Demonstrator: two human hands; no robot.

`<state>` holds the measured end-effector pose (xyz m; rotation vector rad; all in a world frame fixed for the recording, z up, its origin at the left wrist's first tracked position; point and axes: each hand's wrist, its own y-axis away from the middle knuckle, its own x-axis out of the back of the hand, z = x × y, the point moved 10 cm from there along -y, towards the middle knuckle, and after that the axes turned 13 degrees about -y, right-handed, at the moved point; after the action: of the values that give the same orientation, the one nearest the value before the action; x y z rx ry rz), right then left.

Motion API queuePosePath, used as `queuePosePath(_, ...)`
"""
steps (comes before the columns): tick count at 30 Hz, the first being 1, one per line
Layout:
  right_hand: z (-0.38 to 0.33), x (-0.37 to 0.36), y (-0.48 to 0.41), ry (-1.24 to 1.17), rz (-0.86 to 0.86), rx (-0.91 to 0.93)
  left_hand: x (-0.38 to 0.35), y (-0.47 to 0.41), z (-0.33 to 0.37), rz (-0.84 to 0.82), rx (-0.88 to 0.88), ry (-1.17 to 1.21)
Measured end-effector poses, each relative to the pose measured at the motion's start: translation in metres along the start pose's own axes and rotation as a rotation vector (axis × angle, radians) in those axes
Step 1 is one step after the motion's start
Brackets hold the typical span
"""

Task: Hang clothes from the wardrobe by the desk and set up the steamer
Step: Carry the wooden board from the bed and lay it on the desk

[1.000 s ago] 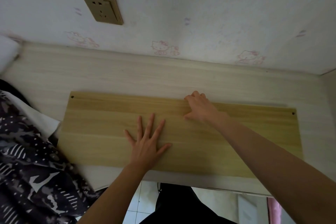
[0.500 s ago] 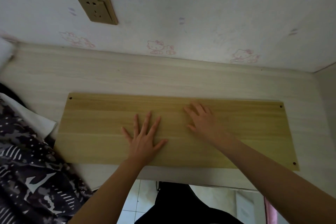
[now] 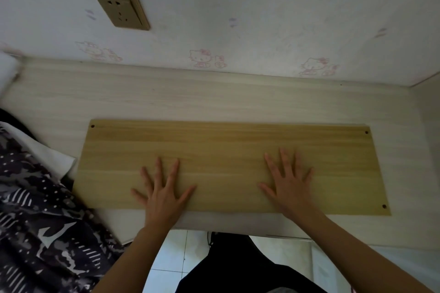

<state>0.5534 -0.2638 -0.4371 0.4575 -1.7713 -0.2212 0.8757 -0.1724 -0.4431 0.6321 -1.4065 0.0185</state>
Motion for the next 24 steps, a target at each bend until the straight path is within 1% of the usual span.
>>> queuePosePath(7, -0.009, -0.004, -0.006, -0.004, 0.024, -0.019, 0.011, -0.019, -0.005, 0.005, -0.033, -0.003)
queuePosePath(20, -0.018, -0.003, -0.015, 0.017, 0.058, 0.016, 0.017, -0.028, -0.009, 0.036, -0.005, -0.024)
queuePosePath(24, -0.019, -0.004, -0.014, 0.009, 0.045, 0.021, 0.017, -0.028, -0.010, 0.052, -0.002, -0.040)
